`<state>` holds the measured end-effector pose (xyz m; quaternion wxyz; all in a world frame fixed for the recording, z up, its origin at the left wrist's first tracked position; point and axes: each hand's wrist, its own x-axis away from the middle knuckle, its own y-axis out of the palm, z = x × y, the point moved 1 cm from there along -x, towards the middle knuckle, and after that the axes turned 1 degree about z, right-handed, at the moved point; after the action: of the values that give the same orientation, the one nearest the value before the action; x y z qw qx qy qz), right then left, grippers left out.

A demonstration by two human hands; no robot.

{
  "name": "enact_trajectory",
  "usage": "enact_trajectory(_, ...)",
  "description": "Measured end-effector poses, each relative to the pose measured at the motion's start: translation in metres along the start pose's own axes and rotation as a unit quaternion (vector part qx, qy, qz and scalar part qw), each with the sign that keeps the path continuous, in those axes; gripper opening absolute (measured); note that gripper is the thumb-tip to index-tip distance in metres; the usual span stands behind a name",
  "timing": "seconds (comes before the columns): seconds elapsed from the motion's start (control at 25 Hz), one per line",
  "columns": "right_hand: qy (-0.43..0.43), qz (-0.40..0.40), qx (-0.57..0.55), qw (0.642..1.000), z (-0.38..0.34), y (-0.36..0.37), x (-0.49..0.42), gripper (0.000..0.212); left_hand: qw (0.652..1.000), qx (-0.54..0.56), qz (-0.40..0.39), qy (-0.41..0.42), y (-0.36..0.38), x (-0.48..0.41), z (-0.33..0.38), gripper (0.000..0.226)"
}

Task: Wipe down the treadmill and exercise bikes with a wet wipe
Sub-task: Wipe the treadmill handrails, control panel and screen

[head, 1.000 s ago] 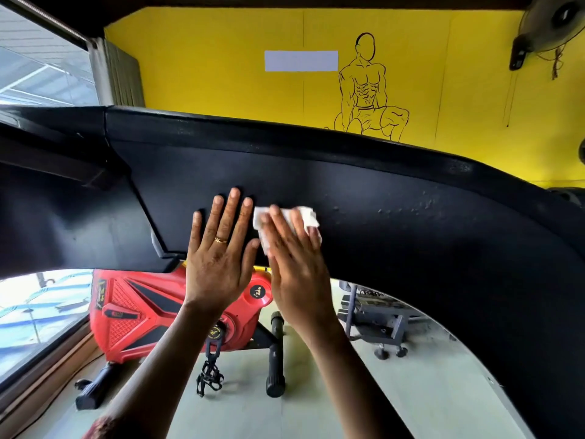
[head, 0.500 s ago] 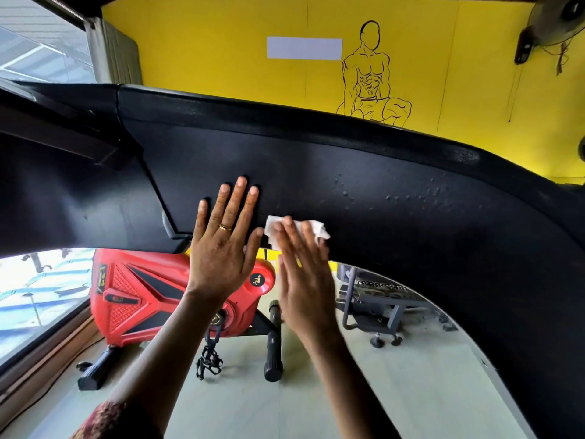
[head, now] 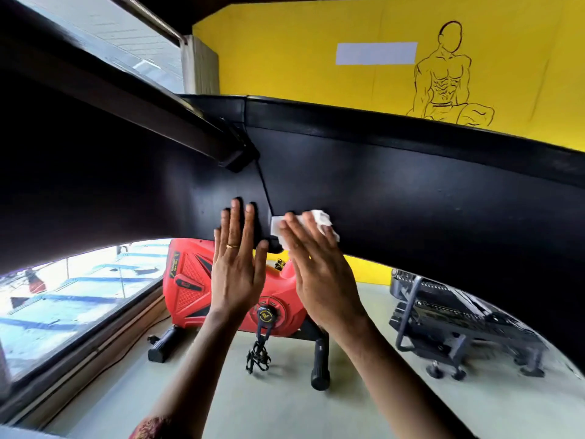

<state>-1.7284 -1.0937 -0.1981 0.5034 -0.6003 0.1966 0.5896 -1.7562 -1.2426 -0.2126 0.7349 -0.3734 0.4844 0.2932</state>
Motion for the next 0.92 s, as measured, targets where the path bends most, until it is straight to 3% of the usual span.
enact_trajectory(0.24,-0.058,0.019,0.037,0.997,0.015,-0.011,-0.081,0.052,1.000,0.001,-0.006,0.020,0.001,0.000,-0.004,0.057)
enact_trajectory(0.48,-0.065,-0.035,0.032,0.997,0.016,-0.012,0.001,0.055,0.999,0.018,-0.017,0.036,-0.003,0.002,-0.008,0.059)
enact_trajectory(0.72,-0.076,0.001,0.025,0.997,0.005,-0.005,-0.100,0.050,0.999,0.004,-0.028,0.023,-0.010,0.001,-0.004,0.060)
enact_trajectory(0.92,-0.117,-0.022,0.036,0.992,0.011,-0.008,-0.063,0.045,1.000,0.013,-0.009,-0.015,-0.008,0.004,0.005,0.065)
